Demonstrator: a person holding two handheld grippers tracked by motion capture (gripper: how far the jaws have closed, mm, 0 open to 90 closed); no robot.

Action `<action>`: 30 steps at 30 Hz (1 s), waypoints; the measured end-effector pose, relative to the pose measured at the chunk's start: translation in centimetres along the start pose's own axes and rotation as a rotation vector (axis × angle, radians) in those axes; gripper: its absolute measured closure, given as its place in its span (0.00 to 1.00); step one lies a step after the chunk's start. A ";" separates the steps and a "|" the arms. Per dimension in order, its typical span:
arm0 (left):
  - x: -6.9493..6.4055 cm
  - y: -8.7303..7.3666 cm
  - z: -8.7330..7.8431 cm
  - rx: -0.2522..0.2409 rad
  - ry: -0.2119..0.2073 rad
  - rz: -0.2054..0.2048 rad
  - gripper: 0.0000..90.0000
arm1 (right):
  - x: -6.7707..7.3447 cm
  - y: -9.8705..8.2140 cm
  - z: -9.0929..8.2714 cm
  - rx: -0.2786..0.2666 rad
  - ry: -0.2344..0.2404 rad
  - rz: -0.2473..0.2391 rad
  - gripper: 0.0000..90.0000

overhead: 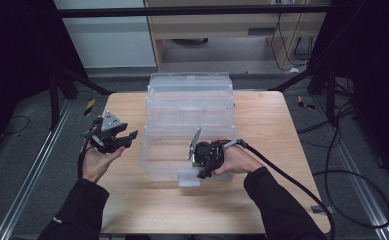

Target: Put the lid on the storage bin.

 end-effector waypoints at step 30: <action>0.0 7.0 2.9 0.094 -0.084 0.327 0.47 | 0.0 0.0 0.0 0.000 0.006 -0.021 0.76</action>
Point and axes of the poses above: each handheld gripper's, and its own axes: z roughly forward along the jaws, y roughly out of its top, x roughly to its left, the point moved 2 cm from there along z, roughly forward along the jaws, and after that the axes turned 11 degrees about -x, right-handed, at the moved point
